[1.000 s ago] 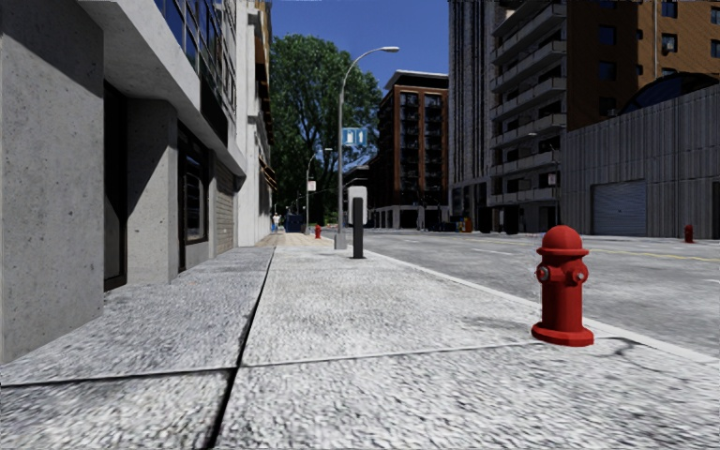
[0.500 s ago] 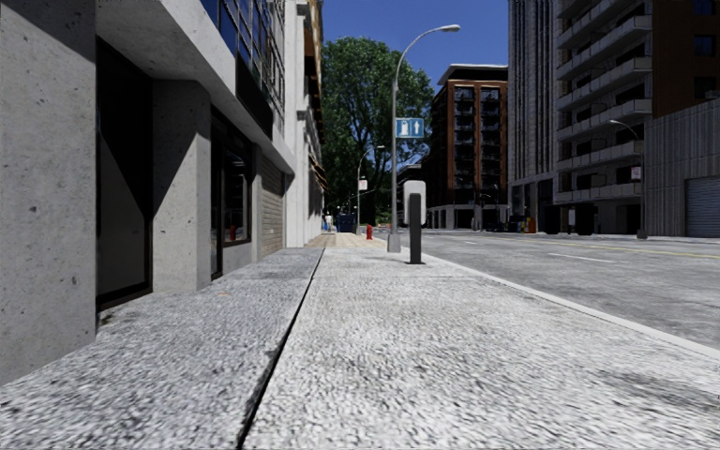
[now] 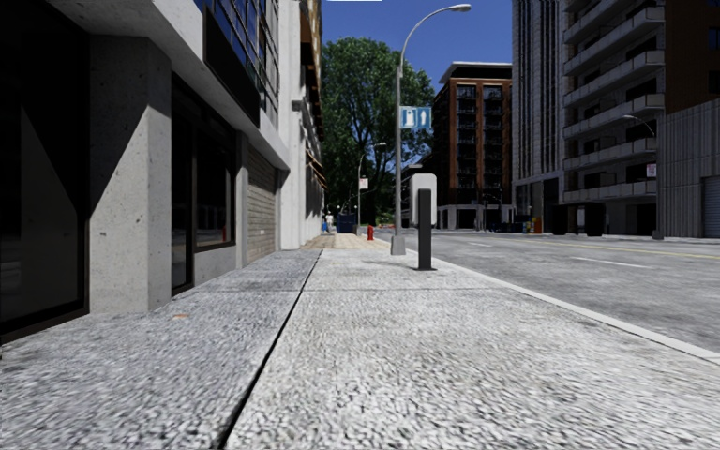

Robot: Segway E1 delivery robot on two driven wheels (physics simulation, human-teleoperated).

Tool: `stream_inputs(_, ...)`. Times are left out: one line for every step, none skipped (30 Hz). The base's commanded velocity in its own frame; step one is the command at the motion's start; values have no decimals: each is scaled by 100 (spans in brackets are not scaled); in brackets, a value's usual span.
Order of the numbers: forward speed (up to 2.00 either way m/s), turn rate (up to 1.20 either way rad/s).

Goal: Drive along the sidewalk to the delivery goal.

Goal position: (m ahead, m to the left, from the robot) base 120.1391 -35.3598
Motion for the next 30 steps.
stream_inputs(199,0)
stream_inputs(199,0)
stream_inputs(199,0)
stream_inputs(199,0)
stream_inputs(199,0)
stream_inputs(199,19)
stream_inputs(199,35)
stream_inputs(199,35)
stream_inputs(199,41)
stream_inputs(199,45)
stream_inputs(199,45)
stream_inputs(199,46)
stream_inputs(199,46)
stream_inputs(199,43)
stream_inputs(199,43)
stream_inputs(199,0)
stream_inputs(199,0)
stream_inputs(199,0)
stream_inputs(199,0)
stream_inputs(199,0)
stream_inputs(199,0)
stream_inputs(199,0)
stream_inputs(200,0)
stream_inputs(200,0)
stream_inputs(200,0)
stream_inputs(200,0)
stream_inputs(200,0)
stream_inputs(200,0)
stream_inputs(200,0)
stream_inputs(200,0)
